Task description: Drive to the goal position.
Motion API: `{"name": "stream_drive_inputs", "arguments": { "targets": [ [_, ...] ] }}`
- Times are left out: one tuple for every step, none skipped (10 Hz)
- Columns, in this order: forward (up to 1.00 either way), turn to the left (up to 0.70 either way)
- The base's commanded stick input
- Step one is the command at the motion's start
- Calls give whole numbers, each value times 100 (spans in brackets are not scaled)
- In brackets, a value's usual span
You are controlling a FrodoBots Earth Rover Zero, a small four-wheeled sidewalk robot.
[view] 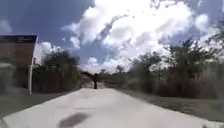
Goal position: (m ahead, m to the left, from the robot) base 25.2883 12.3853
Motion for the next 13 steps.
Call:
{"name": "stream_drive_inputs", "arguments": {
  "targets": [
    [100, 0],
    [100, 0],
    [100, 0],
    [100, 0],
    [100, 0],
    [100, 0],
    [100, 0],
    [100, 0],
    [100, 0],
    [100, 0],
    [100, 0],
    [100, 0],
    [100, 0]
  ]
}}
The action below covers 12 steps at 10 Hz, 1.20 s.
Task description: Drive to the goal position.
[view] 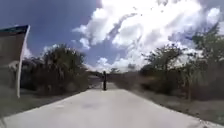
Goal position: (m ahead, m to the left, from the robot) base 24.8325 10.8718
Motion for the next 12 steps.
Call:
{"name": "stream_drive_inputs", "arguments": {
  "targets": [
    [100, 0],
    [100, 0],
    [100, 0],
    [100, 0],
    [100, 0],
    [100, 0],
    [100, 0],
    [100, 0],
    [100, 0],
    [100, 0],
    [100, 0],
    [100, 0]
  ]
}}
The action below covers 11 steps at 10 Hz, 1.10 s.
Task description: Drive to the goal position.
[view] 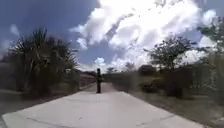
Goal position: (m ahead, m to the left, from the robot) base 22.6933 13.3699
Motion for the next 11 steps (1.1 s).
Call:
{"name": "stream_drive_inputs", "arguments": {
  "targets": [
    [100, 0],
    [100, 0],
    [100, 0],
    [100, 0],
    [100, 0],
    [100, 0],
    [100, 19],
    [100, 40],
    [100, 40],
    [100, 33],
    [100, 26]
  ]
}}
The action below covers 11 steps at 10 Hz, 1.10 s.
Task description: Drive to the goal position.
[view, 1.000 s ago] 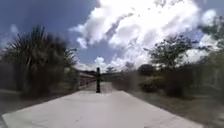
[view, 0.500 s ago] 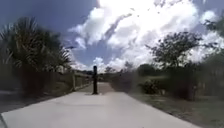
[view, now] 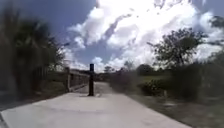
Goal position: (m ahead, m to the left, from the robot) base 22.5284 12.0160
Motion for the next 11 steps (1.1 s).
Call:
{"name": "stream_drive_inputs", "arguments": {
  "targets": [
    [100, 0],
    [100, 0],
    [100, 0],
    [100, 0],
    [100, 0],
    [100, 0],
    [100, 0],
    [100, 0],
    [100, 0],
    [100, 0],
    [100, 0]
  ]
}}
